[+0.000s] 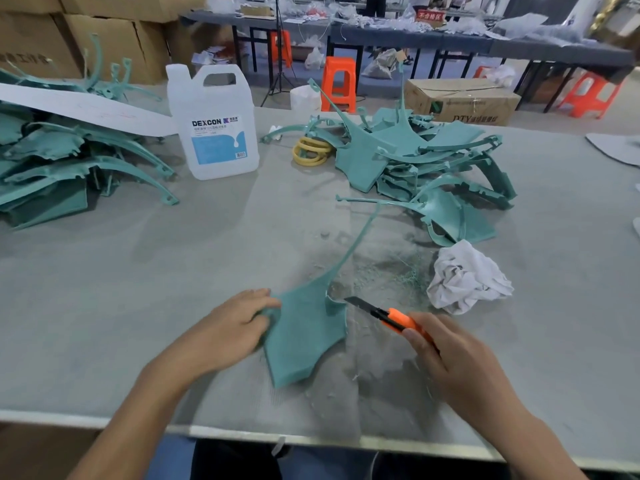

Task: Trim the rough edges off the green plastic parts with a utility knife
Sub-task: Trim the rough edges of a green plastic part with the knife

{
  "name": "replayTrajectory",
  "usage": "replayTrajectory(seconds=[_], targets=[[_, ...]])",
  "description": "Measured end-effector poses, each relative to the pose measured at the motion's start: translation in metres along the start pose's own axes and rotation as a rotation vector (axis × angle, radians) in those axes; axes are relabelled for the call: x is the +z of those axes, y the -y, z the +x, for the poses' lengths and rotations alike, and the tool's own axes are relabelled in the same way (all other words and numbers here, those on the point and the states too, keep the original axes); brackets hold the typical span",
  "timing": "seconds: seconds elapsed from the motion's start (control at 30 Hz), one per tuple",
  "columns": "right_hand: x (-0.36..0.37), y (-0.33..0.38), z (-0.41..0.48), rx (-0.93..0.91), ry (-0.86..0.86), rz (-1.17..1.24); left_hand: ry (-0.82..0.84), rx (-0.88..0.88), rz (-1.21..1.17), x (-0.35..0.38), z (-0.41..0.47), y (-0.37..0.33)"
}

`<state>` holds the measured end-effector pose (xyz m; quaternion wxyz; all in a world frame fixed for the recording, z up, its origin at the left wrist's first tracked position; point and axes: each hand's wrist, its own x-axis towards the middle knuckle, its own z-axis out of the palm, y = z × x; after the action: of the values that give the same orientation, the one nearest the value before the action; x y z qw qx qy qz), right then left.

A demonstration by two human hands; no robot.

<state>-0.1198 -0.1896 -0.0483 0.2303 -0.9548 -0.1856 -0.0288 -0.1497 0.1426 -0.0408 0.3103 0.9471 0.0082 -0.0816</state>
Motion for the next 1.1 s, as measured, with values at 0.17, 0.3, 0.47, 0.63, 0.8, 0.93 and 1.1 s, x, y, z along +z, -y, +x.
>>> replayTrajectory(seconds=[0.17,0.3,0.47,0.63,0.8,0.93,1.1], targets=[[0.016,0.000,-0.004,-0.070,-0.161,-0.225,-0.101,0.038,0.192,0.047,0.015,-0.031],[0.027,-0.003,-0.006,-0.056,-0.270,-0.275,-0.163,0.029,0.306,0.070,0.023,-0.029],[0.034,-0.006,-0.002,-0.106,-0.362,-0.336,-0.194,0.041,0.289,0.071,0.024,-0.023],[0.041,-0.009,0.009,-0.024,-0.402,-0.356,-0.181,0.043,0.271,0.069,0.024,-0.023],[0.046,-0.014,0.007,-0.097,-0.406,-0.321,-0.200,0.047,0.267,0.071,0.026,-0.022],[0.046,-0.013,0.010,-0.037,-0.428,-0.339,-0.184,0.047,0.273,0.070,0.026,-0.021],[0.046,-0.015,0.008,-0.080,-0.430,-0.326,-0.155,0.059,0.282,0.069,0.025,-0.021]])
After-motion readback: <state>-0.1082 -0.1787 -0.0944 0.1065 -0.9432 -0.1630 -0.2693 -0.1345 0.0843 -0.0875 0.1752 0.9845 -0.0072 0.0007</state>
